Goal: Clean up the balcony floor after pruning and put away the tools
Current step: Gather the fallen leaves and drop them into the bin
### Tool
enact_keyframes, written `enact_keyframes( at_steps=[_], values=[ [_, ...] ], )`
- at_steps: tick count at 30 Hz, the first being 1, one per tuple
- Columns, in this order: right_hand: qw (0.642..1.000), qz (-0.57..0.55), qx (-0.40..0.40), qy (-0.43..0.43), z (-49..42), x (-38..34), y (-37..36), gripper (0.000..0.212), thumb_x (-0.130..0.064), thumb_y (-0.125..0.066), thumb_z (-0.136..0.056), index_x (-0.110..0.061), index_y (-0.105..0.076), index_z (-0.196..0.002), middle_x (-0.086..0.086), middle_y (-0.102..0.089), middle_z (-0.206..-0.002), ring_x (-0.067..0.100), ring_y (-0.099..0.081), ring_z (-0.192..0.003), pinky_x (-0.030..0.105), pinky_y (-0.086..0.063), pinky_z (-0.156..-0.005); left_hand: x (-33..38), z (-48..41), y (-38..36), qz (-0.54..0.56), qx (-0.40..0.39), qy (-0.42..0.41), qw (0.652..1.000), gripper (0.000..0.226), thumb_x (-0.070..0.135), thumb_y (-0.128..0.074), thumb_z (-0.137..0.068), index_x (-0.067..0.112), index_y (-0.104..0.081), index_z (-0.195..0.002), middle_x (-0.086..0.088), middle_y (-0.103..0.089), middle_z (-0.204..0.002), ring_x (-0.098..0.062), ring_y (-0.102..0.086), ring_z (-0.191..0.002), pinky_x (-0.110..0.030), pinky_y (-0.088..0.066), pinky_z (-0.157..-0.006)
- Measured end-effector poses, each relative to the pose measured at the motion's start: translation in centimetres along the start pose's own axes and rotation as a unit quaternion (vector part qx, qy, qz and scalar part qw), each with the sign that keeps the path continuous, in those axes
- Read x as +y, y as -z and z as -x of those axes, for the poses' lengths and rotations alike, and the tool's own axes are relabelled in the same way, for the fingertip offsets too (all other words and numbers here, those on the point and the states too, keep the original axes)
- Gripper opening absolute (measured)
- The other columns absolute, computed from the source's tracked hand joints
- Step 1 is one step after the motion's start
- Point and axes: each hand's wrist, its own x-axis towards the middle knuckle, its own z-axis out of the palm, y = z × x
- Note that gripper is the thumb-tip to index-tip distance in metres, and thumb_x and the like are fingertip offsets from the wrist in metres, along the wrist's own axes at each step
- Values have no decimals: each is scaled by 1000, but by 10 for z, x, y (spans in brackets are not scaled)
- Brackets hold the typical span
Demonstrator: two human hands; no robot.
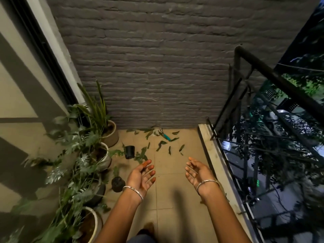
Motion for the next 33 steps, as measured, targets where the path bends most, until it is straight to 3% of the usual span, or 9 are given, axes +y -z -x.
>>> enact_keyframes(
  at_steps=[5,8,11,14,18,21,25,30,33],
  values=[
    [1000,-7,21,-14,-80,-30,-21,16,-18,-54,-97,-14,-68,-105,6,-67,-101,21,-63,-93,32,-50,-72,32,-92,-30,1,12,24,1000,24,22,-45,-100,15,-68,-102,-10,-57,-136,-29,-51,-129,-38,-41,-98],
    [999,-4,37,-22,-139,-53,-38,17,-19,-53,-97,-15,-69,-102,7,-68,-103,21,-64,-92,32,-51,-75,56,-151,-53,2,0,35,999,25,24,-45,-100,14,-67,-108,-7,-47,-146,-25,-63,-112,-35,-50,-89],
    [996,6,68,-53,-197,-83,-57,15,-20,-58,-96,-14,-70,-102,6,-69,-104,21,-65,-97,35,-50,-85,86,-214,-80,-20,32,38,999,18,22,-55,-96,15,-70,-103,-10,-66,-118,-26,-63,-101,-38,-50,-78],
    [992,9,101,-79,-249,-115,-78,15,-19,-61,-94,-9,-68,-101,7,-68,-99,22,-63,-95,38,-45,-96,115,-272,-104,-41,50,52,997,21,25,-55,-96,15,-70,-106,-7,-67,-101,-23,-63,-92,-36,-49,-72],
    [988,-7,132,-75,-331,-142,-96,18,-15,-59,-95,-4,-66,-107,15,-66,-118,22,-63,-87,36,-47,-90,145,-353,-130,-59,79,69,993,23,26,-55,-97,12,-70,-107,-7,-67,-96,-21,-62,-83,-35,-49,-70],
    [985,-6,154,-81,-383,-150,-100,30,-14,-55,-97,-3,-60,-124,15,-63,-124,28,-63,-100,37,-46,-89,155,-407,-148,-87,100,77,988,21,26,-57,-95,13,-71,-104,-8,-67,-97,-22,-62,-85,-35,-50,-69],
    [972,53,208,-93,-452,-142,-92,17,-15,-59,-95,-8,-65,-110,15,-65,-109,22,-61,-77,33,-48,-68,153,-473,-163,-109,112,100,983,22,30,-56,-95,15,-70,-102,-7,-67,-100,-23,-61,-89,-35,-50,-70],
    [951,140,249,-119,-552,-102,-58,11,-15,-64,-93,-7,-65,-86,15,-66,-93,28,-64,-84,45,-54,-83,122,-558,-158,-132,134,117,975,25,30,-50,-99,15,-69,-107,-7,-67,-103,-24,-62,-91,-35,-51,-72],
    [929,222,269,-123,-624,-64,-28,10,-11,-66,-92,-2,-67,-89,17,-67,-91,29,-63,-82,46,-56,-83,94,-614,-150,-136,154,123,971,25,30,-48,-100,15,-68,-106,-8,-67,-100,-25,-62,-89,-35,-51,-73]
  ],
)
